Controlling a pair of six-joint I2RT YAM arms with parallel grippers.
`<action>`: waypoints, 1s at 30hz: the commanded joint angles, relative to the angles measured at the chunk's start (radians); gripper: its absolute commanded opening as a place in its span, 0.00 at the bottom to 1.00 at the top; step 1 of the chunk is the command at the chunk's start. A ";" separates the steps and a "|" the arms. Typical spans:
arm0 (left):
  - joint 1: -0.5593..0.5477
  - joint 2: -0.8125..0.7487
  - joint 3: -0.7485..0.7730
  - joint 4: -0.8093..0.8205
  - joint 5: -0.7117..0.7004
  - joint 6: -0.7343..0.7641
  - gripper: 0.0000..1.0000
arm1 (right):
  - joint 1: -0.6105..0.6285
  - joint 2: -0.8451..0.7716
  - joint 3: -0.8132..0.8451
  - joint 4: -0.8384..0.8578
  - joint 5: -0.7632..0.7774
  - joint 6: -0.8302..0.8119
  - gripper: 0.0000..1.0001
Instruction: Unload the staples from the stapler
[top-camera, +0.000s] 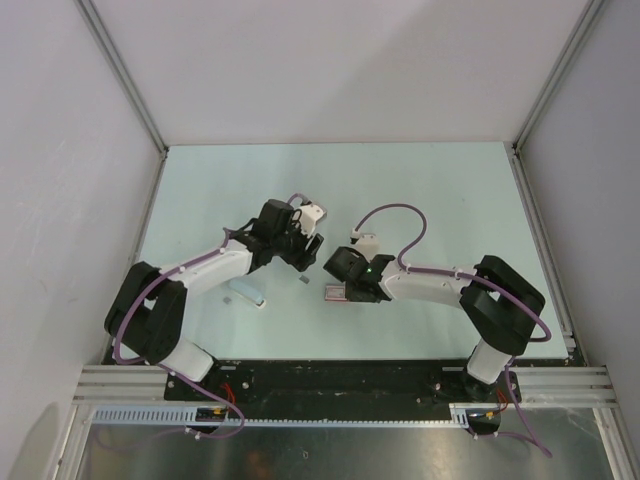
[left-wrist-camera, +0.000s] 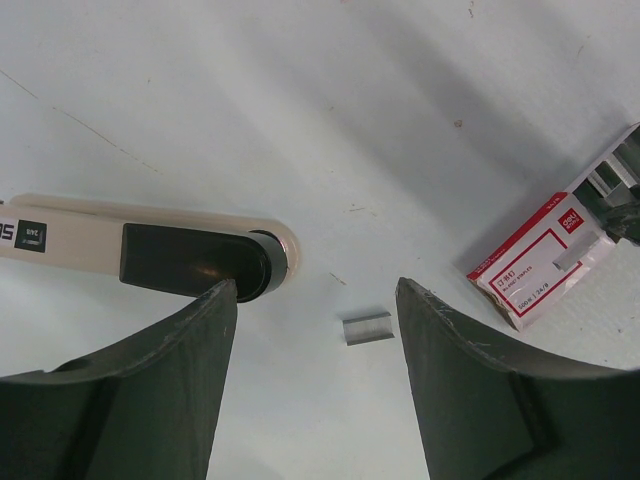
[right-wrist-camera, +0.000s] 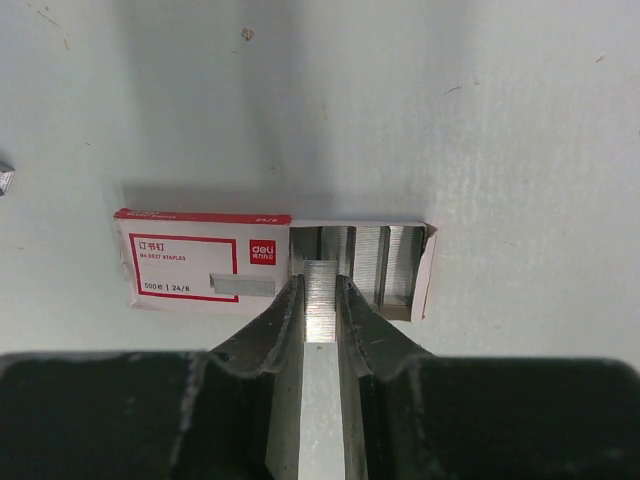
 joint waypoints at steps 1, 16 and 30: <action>-0.006 -0.044 -0.008 0.002 -0.004 0.038 0.70 | -0.003 0.010 0.035 0.009 0.029 0.003 0.09; -0.007 -0.057 -0.015 0.003 -0.009 0.041 0.70 | -0.003 0.007 0.035 0.025 0.017 -0.013 0.32; -0.007 -0.054 -0.013 0.002 -0.013 0.042 0.70 | 0.023 -0.102 0.035 -0.005 0.046 -0.034 0.28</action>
